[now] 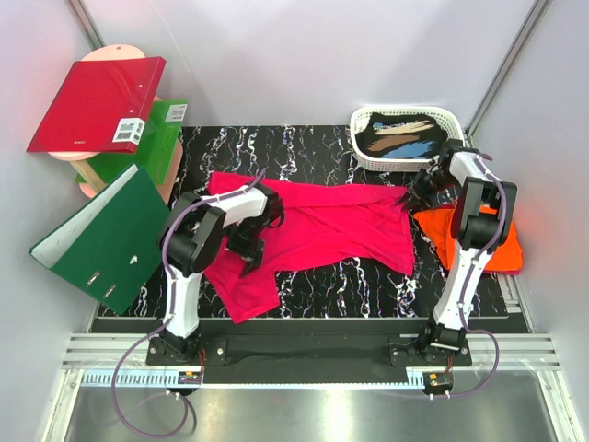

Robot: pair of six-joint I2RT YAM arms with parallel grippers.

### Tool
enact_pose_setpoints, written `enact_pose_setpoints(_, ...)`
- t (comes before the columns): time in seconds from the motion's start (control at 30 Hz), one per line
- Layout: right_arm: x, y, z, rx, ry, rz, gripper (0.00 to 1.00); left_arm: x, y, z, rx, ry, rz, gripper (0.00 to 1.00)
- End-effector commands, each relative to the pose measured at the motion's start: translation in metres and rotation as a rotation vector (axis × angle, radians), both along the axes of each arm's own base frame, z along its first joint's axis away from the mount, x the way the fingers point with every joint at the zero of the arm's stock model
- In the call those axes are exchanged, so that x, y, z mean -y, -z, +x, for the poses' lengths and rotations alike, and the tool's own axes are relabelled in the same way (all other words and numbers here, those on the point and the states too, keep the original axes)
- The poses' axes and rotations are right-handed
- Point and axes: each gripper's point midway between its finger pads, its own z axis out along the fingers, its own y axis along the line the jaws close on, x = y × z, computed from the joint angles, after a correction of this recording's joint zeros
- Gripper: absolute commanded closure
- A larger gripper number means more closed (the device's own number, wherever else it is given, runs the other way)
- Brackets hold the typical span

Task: Fold and stack the t-shirts
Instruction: Fold the flattened tshirt in 1/3 of the way

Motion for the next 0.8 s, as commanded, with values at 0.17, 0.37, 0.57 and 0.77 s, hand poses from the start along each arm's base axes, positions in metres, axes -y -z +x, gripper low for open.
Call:
enact_pose_setpoints(0.17,-0.015,-0.009,0.019,0.054,-0.016,0.074,0.99,-0.006,-0.016,-0.013,-0.113,0.0,0.067,0.01)
enact_pose_setpoints(0.37,-0.012,-0.05,0.033,0.169,-0.017,0.056,1.0,-0.007,-0.01,-0.016,-0.132,-0.003,0.074,0.01)
enact_pose_setpoints(0.57,-0.019,-0.111,0.032,0.299,-0.029,0.082,1.0,-0.004,0.016,-0.017,-0.184,-0.012,0.087,0.01)
enact_pose_setpoints(0.77,-0.027,-0.125,-0.006,0.252,-0.054,0.104,1.0,0.007,0.01,0.003,-0.134,-0.01,0.067,0.01)
